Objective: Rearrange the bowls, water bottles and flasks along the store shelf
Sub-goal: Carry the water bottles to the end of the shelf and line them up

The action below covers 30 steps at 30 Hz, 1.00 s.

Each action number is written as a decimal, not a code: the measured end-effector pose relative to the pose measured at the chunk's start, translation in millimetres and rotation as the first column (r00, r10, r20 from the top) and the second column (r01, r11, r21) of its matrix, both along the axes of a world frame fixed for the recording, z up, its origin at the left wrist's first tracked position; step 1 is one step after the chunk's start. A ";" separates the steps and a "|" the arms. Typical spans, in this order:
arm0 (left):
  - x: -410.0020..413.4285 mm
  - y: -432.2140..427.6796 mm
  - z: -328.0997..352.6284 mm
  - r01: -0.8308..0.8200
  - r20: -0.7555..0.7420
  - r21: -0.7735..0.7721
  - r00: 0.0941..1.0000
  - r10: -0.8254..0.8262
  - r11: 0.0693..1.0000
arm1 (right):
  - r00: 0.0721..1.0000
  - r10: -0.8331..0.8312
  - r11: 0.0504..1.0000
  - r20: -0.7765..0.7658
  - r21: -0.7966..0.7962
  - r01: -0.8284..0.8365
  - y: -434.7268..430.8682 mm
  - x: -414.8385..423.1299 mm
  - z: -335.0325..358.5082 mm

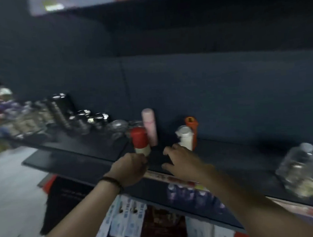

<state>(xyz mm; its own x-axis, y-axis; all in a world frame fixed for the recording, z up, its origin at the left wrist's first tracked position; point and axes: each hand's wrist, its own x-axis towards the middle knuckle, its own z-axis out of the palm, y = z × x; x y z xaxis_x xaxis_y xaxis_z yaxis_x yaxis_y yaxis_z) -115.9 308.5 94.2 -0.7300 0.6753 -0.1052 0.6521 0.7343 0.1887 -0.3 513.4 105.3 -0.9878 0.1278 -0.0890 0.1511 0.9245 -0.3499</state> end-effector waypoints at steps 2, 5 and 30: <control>-20.3 -58.9 10.0 -0.036 -0.006 -0.024 0.999 0.036 0.999 | 0.999 0.044 0.999 -0.025 -0.004 -0.044 -56.7 -32.1 3.6; -51.9 -148.6 16.1 -0.133 0.007 -0.002 0.991 0.133 0.991 | 0.994 0.110 0.994 -0.028 0.028 -0.109 -137.5 -82.4 5.1; -367.6 -480.6 47.0 -0.618 0.088 0.060 0.786 0.612 0.784 | 0.900 0.435 0.898 -0.030 -0.057 -0.436 -437.9 -500.4 27.9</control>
